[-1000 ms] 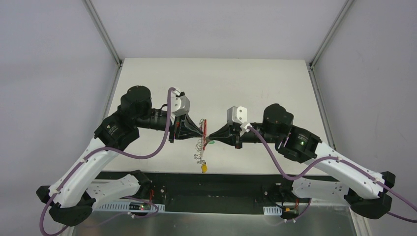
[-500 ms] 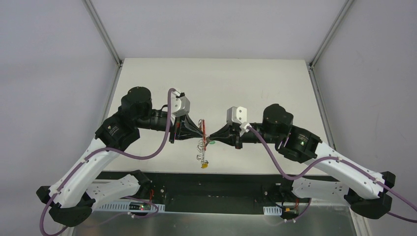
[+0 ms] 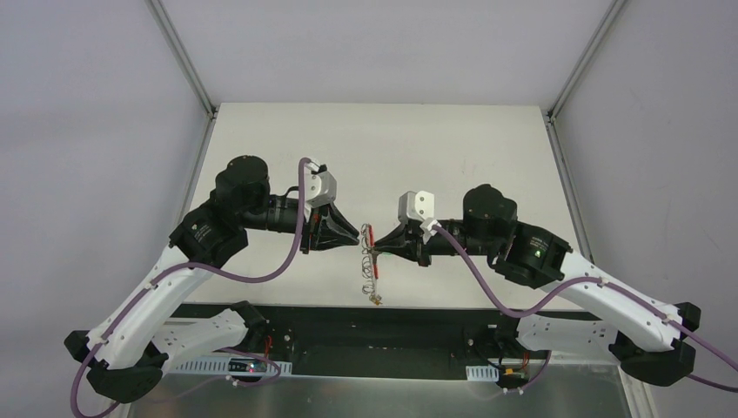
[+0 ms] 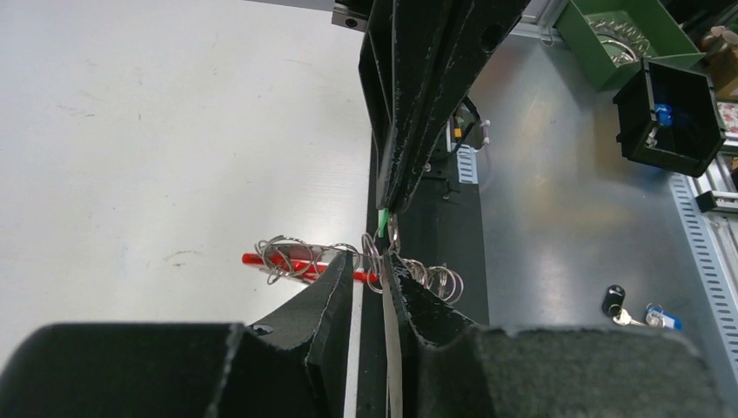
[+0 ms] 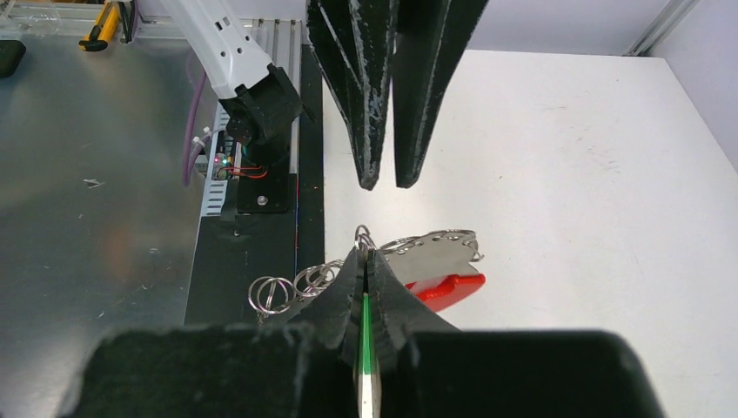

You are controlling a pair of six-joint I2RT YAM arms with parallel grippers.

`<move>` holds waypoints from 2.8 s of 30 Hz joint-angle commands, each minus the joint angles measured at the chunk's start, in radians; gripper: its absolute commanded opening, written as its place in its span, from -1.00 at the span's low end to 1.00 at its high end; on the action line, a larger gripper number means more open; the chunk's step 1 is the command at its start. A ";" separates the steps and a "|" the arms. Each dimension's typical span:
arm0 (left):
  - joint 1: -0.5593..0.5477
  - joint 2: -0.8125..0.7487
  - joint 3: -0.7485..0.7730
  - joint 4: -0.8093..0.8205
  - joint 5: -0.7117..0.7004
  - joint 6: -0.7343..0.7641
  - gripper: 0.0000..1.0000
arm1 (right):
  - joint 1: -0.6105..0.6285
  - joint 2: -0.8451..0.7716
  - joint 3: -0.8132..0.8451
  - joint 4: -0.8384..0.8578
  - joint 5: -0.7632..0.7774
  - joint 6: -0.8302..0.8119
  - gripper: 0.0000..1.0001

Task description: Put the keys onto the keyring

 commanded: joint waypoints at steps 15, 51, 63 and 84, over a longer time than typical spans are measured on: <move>-0.007 -0.030 -0.061 0.054 -0.010 0.006 -0.45 | 0.036 0.046 0.157 -0.065 0.010 -0.049 -1.00; -0.008 -0.199 -0.194 0.283 -0.129 -0.247 -0.31 | 0.129 0.142 0.348 -0.069 0.207 0.032 -1.00; -0.008 -0.210 -0.225 0.373 -0.137 -0.242 -0.30 | 0.163 0.155 0.383 -0.094 0.247 0.042 -1.00; -0.006 -0.236 -0.236 0.405 -0.034 -0.226 -1.00 | 0.179 0.110 0.337 -0.076 0.356 0.076 -1.00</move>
